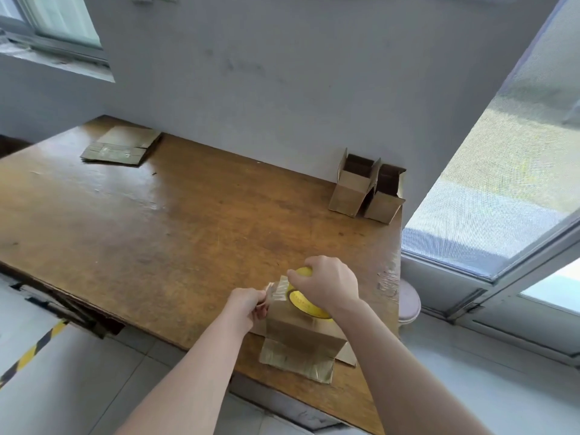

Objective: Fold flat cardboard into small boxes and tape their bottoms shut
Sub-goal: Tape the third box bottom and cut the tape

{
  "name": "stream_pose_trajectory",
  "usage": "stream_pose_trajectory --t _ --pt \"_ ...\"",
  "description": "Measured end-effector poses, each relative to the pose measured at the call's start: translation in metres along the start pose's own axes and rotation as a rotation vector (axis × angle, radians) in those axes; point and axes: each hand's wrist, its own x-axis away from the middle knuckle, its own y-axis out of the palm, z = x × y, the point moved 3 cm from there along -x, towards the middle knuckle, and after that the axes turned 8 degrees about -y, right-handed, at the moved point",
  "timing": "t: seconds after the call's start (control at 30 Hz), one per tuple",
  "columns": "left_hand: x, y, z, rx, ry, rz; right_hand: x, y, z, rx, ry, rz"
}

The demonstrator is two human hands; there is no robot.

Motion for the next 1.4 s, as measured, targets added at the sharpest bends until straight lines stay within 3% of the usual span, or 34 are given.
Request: stream_pose_trajectory --t 0.53,0.6,0.67,0.77,0.87,1.07,1.23,1.4 --pt "0.005 0.001 -0.011 -0.285 -0.183 -0.075 -0.006 0.005 0.003 -0.049 0.057 -0.011" --pt "0.000 -0.002 -0.012 -0.261 -0.032 0.028 -0.007 0.004 0.002 -0.051 0.063 -0.013" --pt "0.005 0.003 -0.007 -0.289 0.254 0.174 -0.007 0.004 0.002 -0.043 0.066 -0.009" --pt "0.024 0.018 -0.011 -0.465 0.550 0.291 -0.005 0.004 0.001 -0.033 0.082 0.006" --pt "0.026 0.023 -0.026 -0.569 0.562 0.178 -0.004 0.003 0.000 -0.013 0.087 0.012" --pt "0.020 0.022 -0.012 -0.402 0.273 -0.074 -0.001 0.000 -0.005 -0.005 0.103 -0.008" --pt "0.006 0.029 -0.003 -0.371 0.402 -0.150 0.000 0.000 -0.006 0.018 0.108 -0.007" --pt "-0.001 0.030 -0.008 -0.492 0.576 -0.091 -0.003 -0.003 -0.004 -0.040 0.077 -0.054"
